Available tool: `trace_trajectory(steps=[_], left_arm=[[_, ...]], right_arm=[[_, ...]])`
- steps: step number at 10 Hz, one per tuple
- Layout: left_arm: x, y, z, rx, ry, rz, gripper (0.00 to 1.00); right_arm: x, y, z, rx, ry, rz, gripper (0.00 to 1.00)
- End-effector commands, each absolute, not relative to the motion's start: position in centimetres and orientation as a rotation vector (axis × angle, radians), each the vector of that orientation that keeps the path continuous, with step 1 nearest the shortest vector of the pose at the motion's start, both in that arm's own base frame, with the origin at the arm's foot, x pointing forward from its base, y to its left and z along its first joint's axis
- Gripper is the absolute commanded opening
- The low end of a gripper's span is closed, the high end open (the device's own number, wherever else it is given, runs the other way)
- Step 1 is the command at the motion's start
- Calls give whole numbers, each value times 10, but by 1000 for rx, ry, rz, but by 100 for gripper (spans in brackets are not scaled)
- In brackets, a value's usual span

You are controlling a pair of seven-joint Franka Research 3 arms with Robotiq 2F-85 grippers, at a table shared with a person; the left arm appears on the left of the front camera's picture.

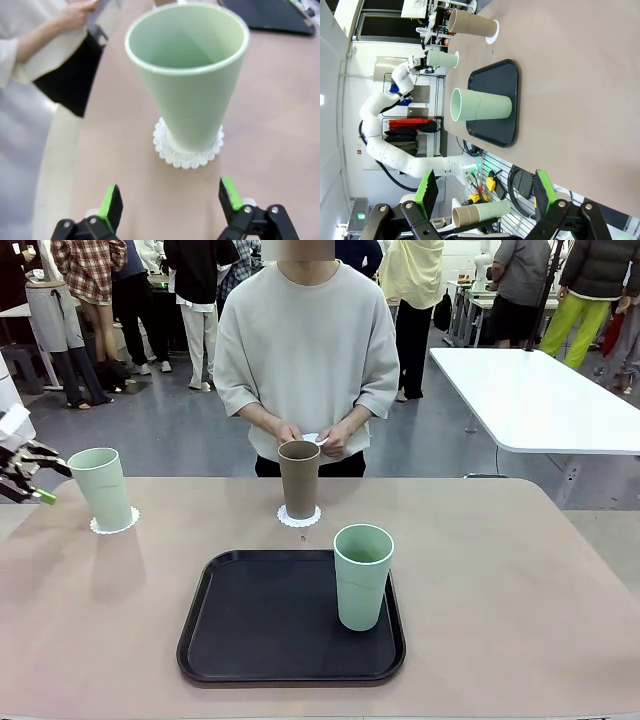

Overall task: Place coasters on the table and set cups on them.
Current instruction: Take one Reusable plastic cup from the Flat Tray and place it on a coaster set by the human.

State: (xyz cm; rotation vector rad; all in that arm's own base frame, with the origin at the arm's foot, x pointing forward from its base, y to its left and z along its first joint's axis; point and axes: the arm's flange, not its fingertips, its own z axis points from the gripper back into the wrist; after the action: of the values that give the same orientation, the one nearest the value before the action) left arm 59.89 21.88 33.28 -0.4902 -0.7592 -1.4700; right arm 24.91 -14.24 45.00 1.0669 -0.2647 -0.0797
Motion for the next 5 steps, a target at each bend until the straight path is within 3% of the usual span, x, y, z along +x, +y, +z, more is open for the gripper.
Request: trace_trajectory(steps=[1,5], left_arm=[[550,208,378,-283,-688,-1497,100],[474,175,473,109,-625,-1767,100]], right_arm=[[251,-142,450,1083,-276,-73,100],[251,-142,450,1083,-276,-73,100]])
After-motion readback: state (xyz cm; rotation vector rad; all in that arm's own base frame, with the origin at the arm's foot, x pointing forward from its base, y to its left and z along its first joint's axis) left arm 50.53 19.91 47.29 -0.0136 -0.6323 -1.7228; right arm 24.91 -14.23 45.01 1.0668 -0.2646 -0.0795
